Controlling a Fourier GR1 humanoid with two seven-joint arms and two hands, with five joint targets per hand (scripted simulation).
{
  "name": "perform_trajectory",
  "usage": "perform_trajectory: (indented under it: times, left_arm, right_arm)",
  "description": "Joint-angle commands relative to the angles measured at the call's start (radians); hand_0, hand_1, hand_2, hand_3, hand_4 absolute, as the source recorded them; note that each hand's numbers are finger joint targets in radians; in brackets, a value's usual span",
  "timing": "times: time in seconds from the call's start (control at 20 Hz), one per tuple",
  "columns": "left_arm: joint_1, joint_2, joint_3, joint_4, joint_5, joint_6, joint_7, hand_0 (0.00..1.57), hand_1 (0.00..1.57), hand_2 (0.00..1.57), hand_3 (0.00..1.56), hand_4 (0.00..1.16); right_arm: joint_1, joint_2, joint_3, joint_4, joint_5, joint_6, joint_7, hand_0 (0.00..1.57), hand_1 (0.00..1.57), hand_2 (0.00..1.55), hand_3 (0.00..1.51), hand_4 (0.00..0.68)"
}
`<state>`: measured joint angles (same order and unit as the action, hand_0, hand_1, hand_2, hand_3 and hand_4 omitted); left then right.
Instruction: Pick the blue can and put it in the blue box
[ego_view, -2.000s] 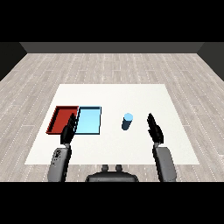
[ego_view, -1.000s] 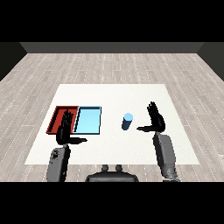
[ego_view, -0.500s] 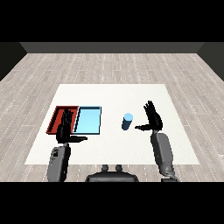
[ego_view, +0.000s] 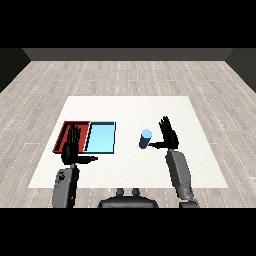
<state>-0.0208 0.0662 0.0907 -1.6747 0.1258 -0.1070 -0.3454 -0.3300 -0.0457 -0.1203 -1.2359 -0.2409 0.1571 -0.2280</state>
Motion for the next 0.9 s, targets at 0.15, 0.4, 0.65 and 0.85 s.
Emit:
perform_trajectory:
  times: [0.15, 0.4, 0.65, 0.85]
  left_arm:
    - [0.019, 0.013, 0.014, 0.016, 0.004, -0.02, -0.029, 0.0, 0.0, 0.0, 0.0, 0.0]
    - [0.0, -0.019, -0.029, -0.017, -0.015, 0.012, 0.018, 0.0, 0.0, 0.0, 0.0, 0.0]
    - [-0.03, -0.005, 0.016, 0.007, -0.001, 0.021, -0.003, 0.0, 0.0, 0.0, 0.0, 0.0]
    - [0.037, -0.002, 0.004, -0.034, 0.001, -0.004, -0.001, 0.0, 0.0, 0.0, 0.0, 0.0]
  right_arm:
    - [-0.03, 0.019, 0.0, 0.15, -0.016, 0.01, -0.098, 0.0, 0.0, 0.0, 0.0, 0.0]
    - [-0.029, 0.045, 0.056, 0.157, -0.061, -0.059, -0.096, 0.0, 0.0, 0.0, 0.0, 0.0]
    - [-0.023, 0.045, 0.067, 0.25, -0.019, -0.037, -0.176, 0.0, 0.0, 0.0, 0.0, 0.0]
    - [-0.059, 0.045, 0.107, 0.22, -0.084, -0.095, -0.099, 0.0, 0.0, 0.0, 0.0, 0.0]
